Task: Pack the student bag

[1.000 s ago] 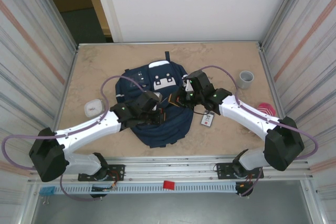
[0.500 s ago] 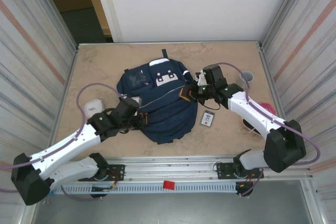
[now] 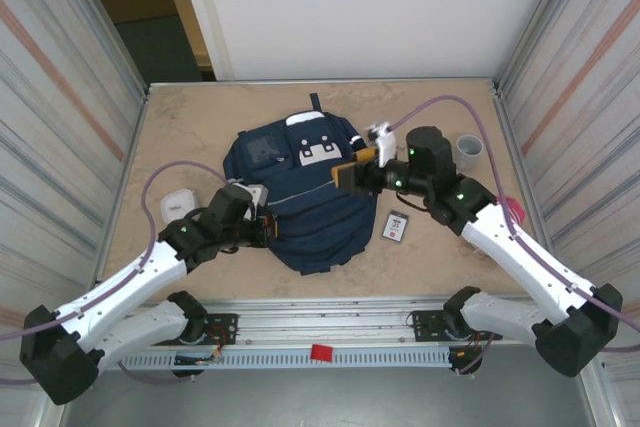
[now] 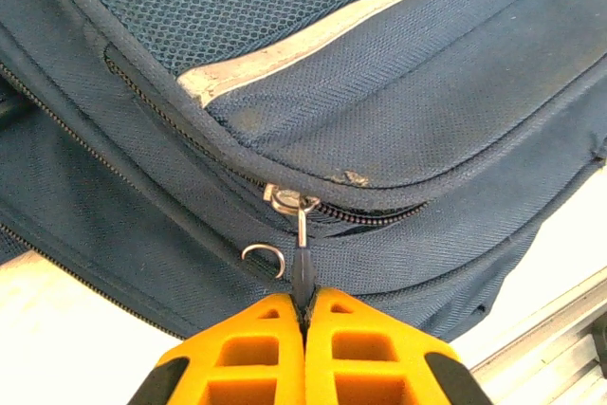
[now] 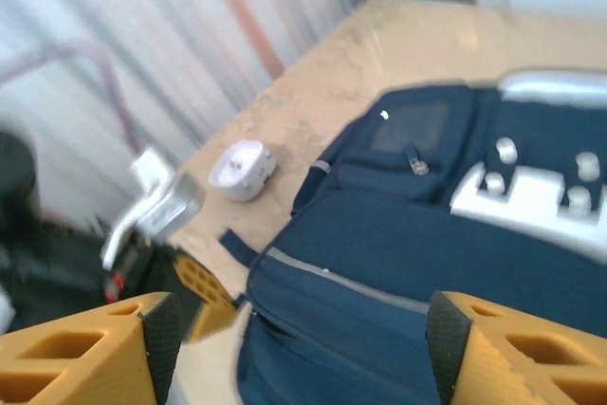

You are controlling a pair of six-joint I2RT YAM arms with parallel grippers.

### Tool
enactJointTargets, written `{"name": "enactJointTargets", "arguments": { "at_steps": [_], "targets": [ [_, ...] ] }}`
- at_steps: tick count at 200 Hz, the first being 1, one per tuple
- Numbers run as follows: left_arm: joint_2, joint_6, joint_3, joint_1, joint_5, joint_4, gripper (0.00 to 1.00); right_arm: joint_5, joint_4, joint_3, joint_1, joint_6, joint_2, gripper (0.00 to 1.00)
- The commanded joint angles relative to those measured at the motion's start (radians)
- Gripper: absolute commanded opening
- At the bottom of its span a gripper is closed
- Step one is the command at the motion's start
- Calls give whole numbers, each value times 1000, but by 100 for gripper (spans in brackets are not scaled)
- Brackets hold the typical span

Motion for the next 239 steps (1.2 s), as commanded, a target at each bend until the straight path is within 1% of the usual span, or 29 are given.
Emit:
{"name": "enactJointTargets", "arguments": {
  "at_steps": [1,12,25,56,77,88,93,102,111,116,120,125,127,137,152,174,197,208,231,239],
  "targets": [
    [-28,46,18,9,31,58,0,93,-18,-46,125,-623,89,69],
    [-35,37,14,9,31,66,0,103,-28,-36,156,-757,144,69],
    [-41,27,9,9,33,70,0,94,-21,-18,165,-838,211,68],
    [-47,26,10,13,21,58,0,72,-17,31,167,-930,340,66],
    [-52,27,17,16,13,50,0,84,5,37,151,-957,378,65],
    [-53,28,16,20,15,53,0,94,14,40,138,-958,395,62],
    [-51,29,16,22,15,53,0,94,19,41,131,-956,399,58],
    [-46,28,17,27,14,49,0,90,27,43,118,-956,403,47],
    [-40,25,20,35,7,40,0,80,27,46,108,-953,404,30],
    [-38,22,21,41,-1,30,0,67,14,50,104,-955,401,17],
    [-34,18,25,45,-14,17,0,59,0,56,102,-960,398,9],
    [-30,11,31,51,-40,-6,0,52,-19,65,102,-969,393,1],
    [-27,6,33,54,-50,-16,0,49,-29,70,103,-975,391,0],
    [-16,-9,43,79,-85,-58,0,48,-61,82,112,-996,381,0],
    [4,-9,44,140,-80,-78,0,35,-97,86,128,-1039,363,0],
    [33,25,33,232,-34,-41,0,-7,-106,88,138,-1053,347,0],
    [64,75,38,292,-18,4,0,-17,-96,102,147,-1043,349,0],
    [67,108,51,311,-6,15,12,-19,-94,113,147,-1034,357,0],
    [25,224,73,315,3,44,52,-31,-94,130,143,-1019,373,0],
    [-8,293,66,314,18,84,62,-38,-91,134,139,-1014,375,0]
  ]
}}
